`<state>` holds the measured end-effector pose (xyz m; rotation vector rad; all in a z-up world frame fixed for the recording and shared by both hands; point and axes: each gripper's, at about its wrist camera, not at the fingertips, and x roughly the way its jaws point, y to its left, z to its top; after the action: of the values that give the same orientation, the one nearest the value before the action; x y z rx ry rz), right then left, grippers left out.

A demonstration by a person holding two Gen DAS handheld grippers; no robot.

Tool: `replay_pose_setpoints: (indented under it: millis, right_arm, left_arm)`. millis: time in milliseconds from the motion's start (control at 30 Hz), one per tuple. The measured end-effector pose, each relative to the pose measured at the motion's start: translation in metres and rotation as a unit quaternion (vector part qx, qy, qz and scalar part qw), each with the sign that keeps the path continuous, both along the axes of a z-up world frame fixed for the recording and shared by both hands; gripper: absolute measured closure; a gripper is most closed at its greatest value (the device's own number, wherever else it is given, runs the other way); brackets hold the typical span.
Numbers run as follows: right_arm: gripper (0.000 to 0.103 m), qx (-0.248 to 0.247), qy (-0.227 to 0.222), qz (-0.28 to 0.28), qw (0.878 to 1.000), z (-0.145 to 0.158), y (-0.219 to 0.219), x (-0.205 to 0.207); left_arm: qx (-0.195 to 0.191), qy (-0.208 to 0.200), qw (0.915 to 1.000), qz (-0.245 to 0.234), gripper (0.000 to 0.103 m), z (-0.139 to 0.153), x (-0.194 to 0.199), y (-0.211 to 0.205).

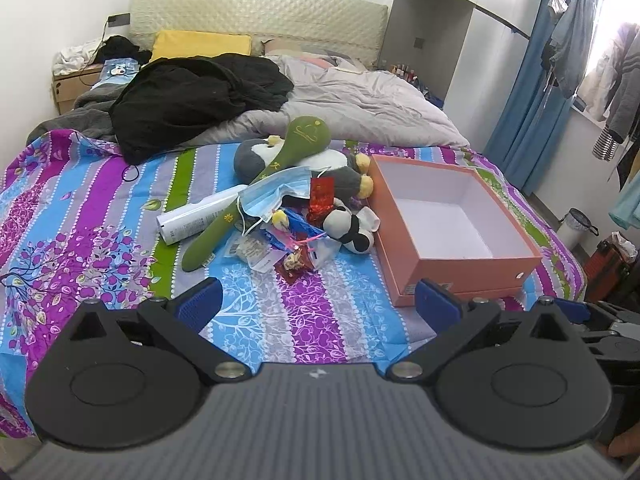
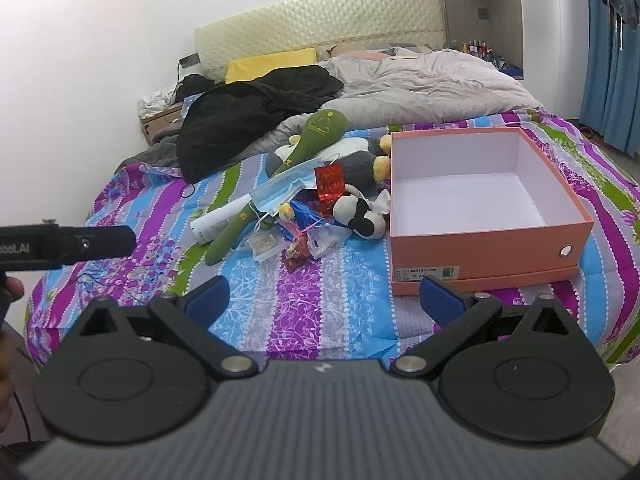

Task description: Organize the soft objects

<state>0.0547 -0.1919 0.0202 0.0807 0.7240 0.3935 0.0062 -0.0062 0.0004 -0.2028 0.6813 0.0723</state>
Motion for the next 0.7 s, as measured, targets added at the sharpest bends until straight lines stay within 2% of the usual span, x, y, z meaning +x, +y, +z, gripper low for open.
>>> replay_pose_setpoints:
  millis: [700]
  right_arm:
    - [0.000,-0.003,0.014,0.001,1.000,-0.0071,0.0023,0.0027]
  left_arm:
    - [0.000,0.013,0.9999,-0.002,0.000,-0.0080,0.0045,0.0016]
